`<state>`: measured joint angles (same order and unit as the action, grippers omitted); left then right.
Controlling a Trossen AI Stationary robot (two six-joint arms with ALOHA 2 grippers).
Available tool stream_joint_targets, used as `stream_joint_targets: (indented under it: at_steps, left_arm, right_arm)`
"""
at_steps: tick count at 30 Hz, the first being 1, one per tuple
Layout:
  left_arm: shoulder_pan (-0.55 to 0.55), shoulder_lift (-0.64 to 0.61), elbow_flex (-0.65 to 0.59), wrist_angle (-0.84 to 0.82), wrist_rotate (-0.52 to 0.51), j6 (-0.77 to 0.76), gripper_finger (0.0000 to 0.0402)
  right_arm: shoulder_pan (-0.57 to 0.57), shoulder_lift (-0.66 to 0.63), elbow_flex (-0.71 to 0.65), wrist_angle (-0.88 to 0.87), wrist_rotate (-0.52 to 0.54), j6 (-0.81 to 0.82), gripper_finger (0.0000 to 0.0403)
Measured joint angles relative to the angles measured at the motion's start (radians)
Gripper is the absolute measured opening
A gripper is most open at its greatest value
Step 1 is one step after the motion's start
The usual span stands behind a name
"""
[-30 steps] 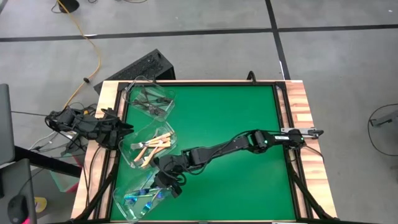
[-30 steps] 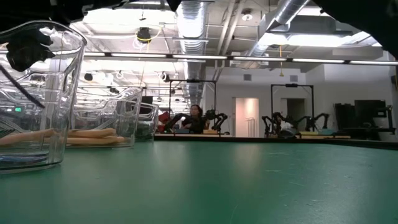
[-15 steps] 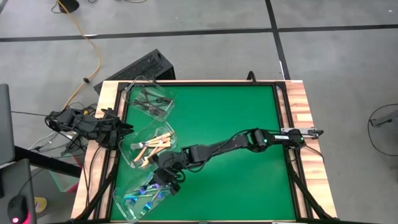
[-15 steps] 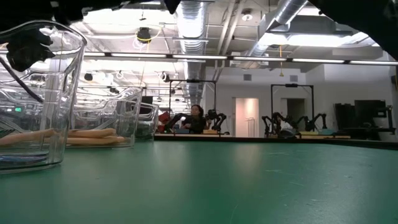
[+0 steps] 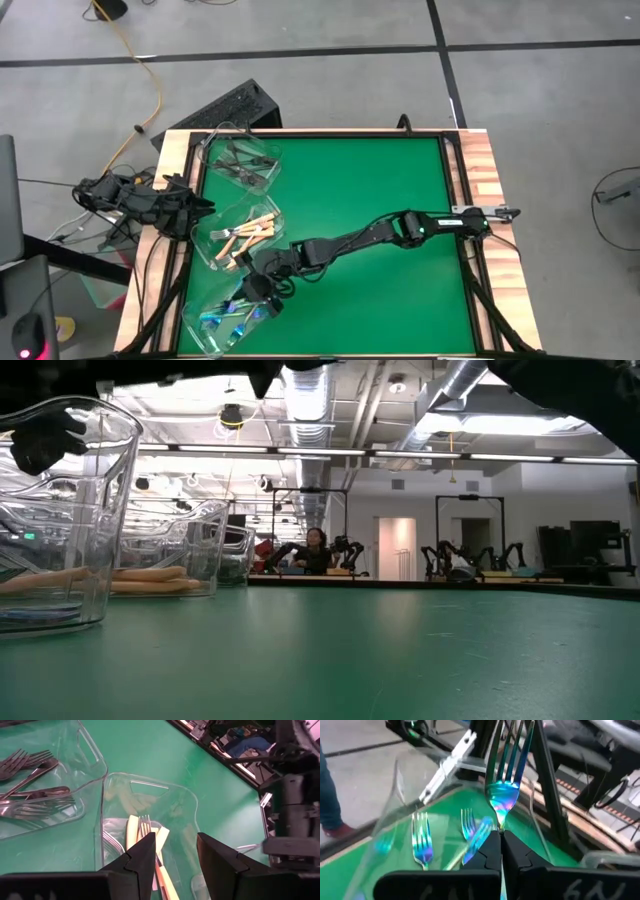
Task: Sort silverware by color (type)
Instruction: Put the blue fork into the bottom transparent bin, then return to Home Position
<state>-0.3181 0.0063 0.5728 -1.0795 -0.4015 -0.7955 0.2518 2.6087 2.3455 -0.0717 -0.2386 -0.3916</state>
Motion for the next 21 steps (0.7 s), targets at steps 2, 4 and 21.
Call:
stream_joint_targets:
  at_steps: [2, 4, 21]
  left_arm:
    - [0.000, 0.000, 0.000, 0.001, 0.000, 0.000, 0.0128]
    - [0.000, 0.000, 0.000, 0.000, 0.000, 0.000, 0.0128]
    - [0.000, 0.000, 0.000, 0.000, -0.001, 0.000, 0.0128]
  right_arm:
    - [0.000, 0.002, -0.001, -0.007, 0.002, 0.000, 0.0015]
    - [-0.002, 0.002, -0.001, -0.006, 0.001, -0.002, 0.0019]
    - [-0.008, 0.002, -0.001, -0.037, 0.001, -0.001, 0.0066]
